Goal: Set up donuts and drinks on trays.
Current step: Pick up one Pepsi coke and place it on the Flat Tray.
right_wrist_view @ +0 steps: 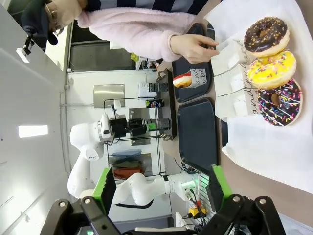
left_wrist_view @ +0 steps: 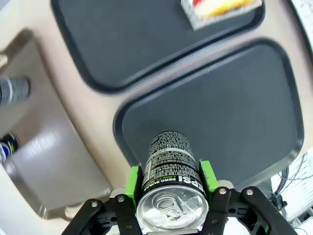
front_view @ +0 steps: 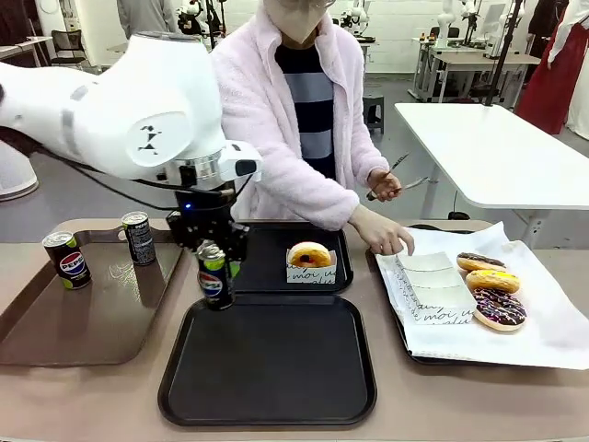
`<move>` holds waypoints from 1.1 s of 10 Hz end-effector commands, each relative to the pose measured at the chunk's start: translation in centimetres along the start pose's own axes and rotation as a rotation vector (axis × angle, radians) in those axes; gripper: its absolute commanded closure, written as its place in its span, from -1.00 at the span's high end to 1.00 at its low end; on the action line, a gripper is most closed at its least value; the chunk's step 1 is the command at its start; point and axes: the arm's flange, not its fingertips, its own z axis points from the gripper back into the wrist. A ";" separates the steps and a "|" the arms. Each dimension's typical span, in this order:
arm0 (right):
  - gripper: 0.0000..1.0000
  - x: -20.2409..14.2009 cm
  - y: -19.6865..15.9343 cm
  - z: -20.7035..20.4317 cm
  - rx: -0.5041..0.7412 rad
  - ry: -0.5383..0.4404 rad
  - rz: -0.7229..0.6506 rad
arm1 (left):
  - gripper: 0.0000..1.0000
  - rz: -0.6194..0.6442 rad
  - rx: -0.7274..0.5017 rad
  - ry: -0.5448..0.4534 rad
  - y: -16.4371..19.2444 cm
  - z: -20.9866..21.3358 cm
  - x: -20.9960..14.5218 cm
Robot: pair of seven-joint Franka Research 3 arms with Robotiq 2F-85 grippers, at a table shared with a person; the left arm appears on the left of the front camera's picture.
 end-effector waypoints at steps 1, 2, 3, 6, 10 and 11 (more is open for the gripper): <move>1.00 0.2 0.0 0.0 0.023 -0.007 0.012 | 0.16 0.013 0.022 -0.057 -0.9 0.0 4.5; 1.00 0.2 0.0 0.0 0.023 -0.007 0.012 | 0.16 0.029 0.058 -0.083 -1.1 -0.3 6.5; 1.00 0.2 0.0 0.0 0.023 -0.007 0.012 | 0.16 0.027 0.060 -0.086 -1.1 -0.6 8.2; 1.00 0.2 0.0 0.0 0.023 -0.007 0.012 | 0.16 0.001 0.060 0.031 1.6 2.4 3.3; 1.00 0.2 0.0 0.0 0.023 -0.007 0.012 | 0.16 -0.161 0.122 0.052 8.1 5.4 -11.0; 1.00 0.2 0.0 0.0 0.023 -0.007 0.012 | 0.16 -0.106 0.122 0.027 8.2 5.5 -10.6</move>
